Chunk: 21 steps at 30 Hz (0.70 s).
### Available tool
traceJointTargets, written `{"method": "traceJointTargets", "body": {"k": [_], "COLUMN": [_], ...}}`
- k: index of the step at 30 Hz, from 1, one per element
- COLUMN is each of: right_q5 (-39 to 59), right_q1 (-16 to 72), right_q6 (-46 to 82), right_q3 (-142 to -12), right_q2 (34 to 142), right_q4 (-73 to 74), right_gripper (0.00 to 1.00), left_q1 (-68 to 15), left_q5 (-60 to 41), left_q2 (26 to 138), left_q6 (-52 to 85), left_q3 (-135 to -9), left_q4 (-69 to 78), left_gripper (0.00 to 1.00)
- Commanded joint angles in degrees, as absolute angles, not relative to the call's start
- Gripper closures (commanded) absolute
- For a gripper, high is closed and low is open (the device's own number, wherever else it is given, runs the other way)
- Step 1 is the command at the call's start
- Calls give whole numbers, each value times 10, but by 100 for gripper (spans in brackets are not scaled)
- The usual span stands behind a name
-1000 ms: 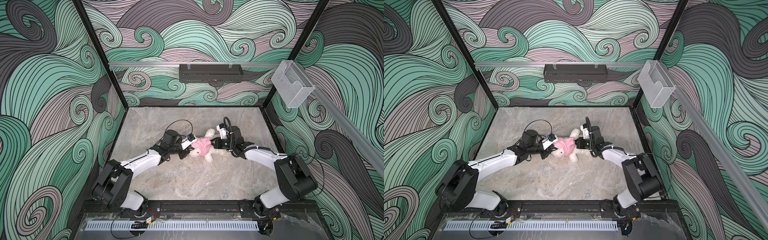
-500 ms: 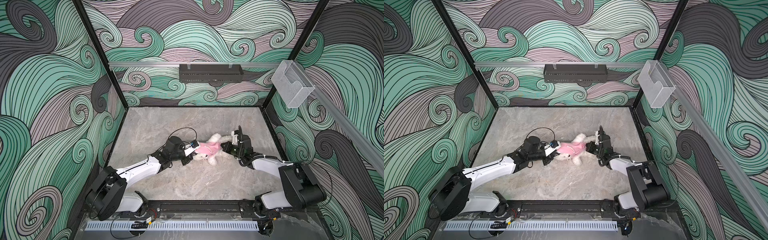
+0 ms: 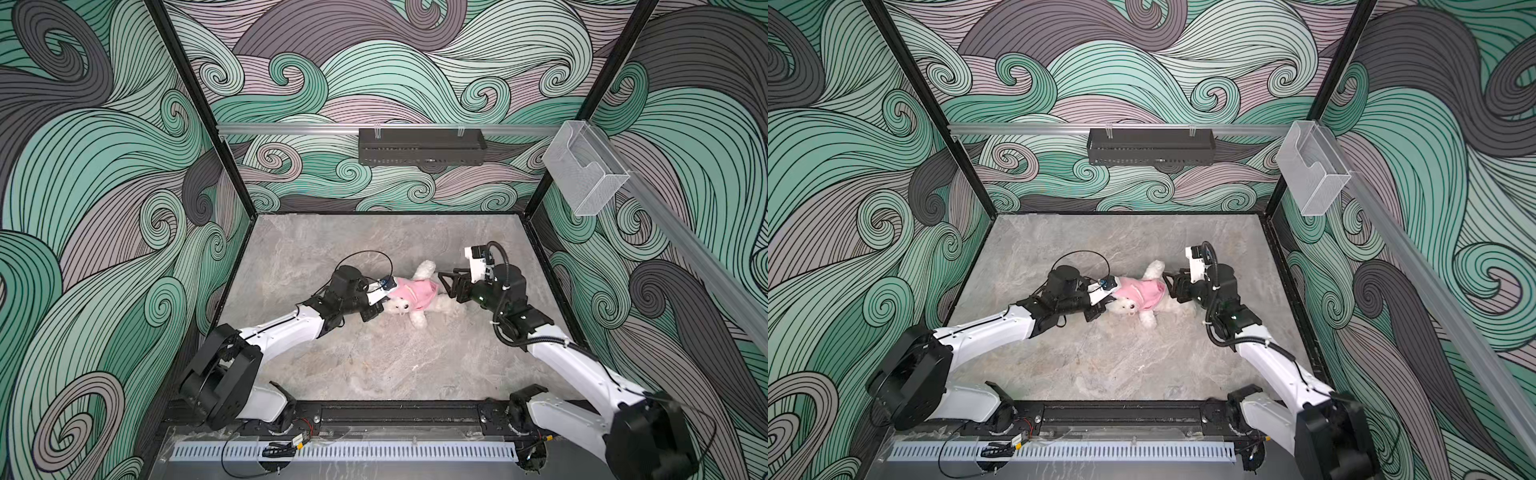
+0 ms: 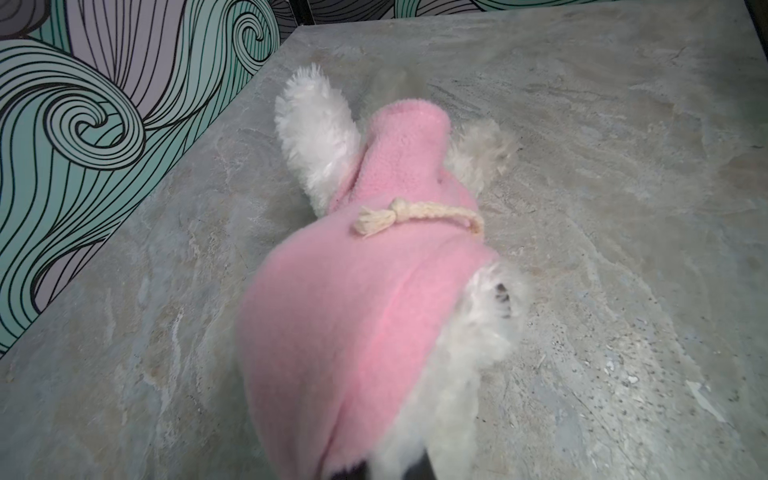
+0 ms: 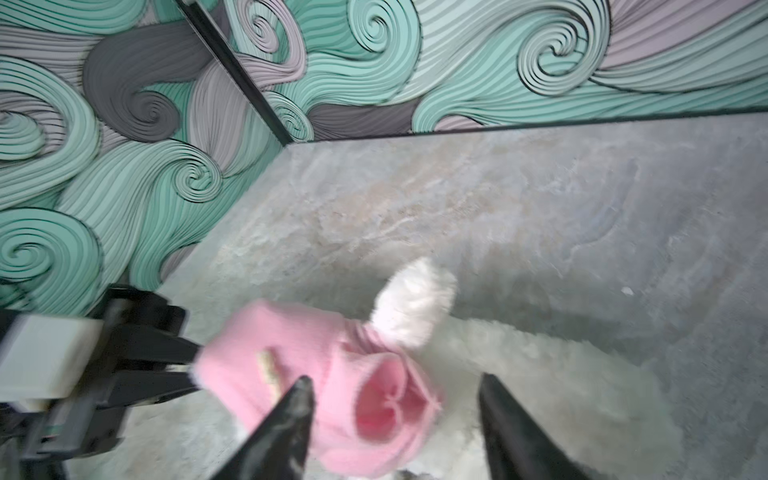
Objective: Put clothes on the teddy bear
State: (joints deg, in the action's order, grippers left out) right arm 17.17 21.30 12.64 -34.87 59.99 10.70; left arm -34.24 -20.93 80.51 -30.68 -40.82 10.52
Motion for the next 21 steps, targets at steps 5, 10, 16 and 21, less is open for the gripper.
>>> {"method": "traceJointTargets", "body": {"k": [5, 10, 16, 21], "right_q5": [348, 371, 345, 230], "right_q1": [269, 285, 303, 297], "right_q6": [91, 102, 120, 151], "right_q3": [-437, -483, -528, -546], "right_q2": [712, 806, 890, 898], "right_q4": [95, 96, 71, -12], "right_gripper": [25, 25, 43, 95], "left_q1": [-342, -344, -346, -349], "left_q5": [-268, -272, -269, -250], "left_q2": [819, 800, 792, 780], "left_q6": [-374, -389, -395, -405], "left_q3": [-440, -436, -433, -426], "left_q4": [94, 83, 79, 77], "left_gripper": [100, 100, 100, 100]}}
